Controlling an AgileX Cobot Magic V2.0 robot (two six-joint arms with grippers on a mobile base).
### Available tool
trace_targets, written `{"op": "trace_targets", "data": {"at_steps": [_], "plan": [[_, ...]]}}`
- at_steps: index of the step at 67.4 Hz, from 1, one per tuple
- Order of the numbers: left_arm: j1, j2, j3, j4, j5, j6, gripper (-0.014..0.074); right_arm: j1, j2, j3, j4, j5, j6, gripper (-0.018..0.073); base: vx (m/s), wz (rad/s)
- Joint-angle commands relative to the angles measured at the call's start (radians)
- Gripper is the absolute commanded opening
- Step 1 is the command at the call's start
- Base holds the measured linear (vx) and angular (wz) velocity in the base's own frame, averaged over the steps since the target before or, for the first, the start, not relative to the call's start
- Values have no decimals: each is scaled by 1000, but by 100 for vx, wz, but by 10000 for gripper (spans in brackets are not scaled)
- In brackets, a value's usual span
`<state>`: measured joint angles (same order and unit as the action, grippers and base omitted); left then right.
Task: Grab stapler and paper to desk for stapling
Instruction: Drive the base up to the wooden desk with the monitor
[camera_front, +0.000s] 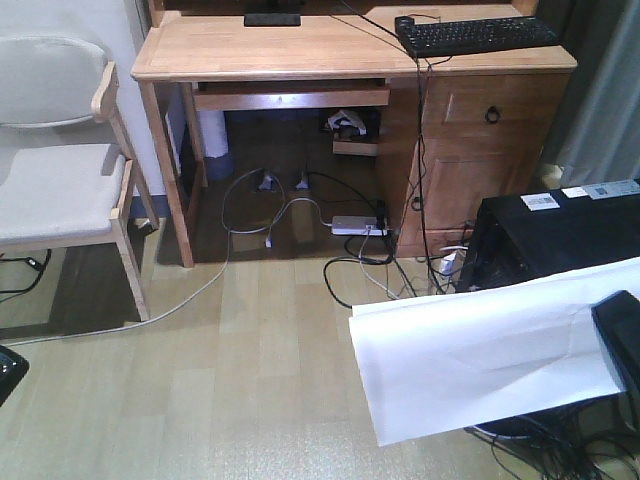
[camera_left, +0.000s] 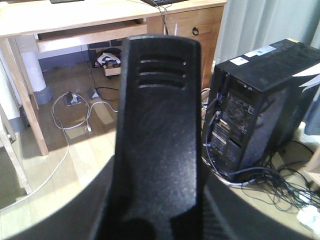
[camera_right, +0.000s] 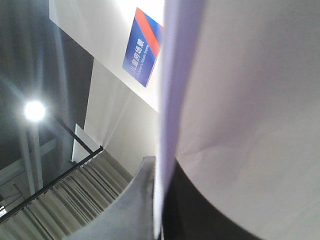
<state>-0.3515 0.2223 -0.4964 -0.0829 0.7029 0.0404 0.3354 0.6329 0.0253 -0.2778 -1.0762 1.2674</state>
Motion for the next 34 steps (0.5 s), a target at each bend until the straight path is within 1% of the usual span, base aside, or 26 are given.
{"op": "trace_targets", "data": {"at_steps": [1,34], "plan": [[-3,10,-29,-10,-111,-2,-6,-1,3,25,6,-67,-9,-5,20,0],[-3,10,-29,-10,-111,-2,-6,-1,3,25,6,-68,-9,-5,20,5]]}}
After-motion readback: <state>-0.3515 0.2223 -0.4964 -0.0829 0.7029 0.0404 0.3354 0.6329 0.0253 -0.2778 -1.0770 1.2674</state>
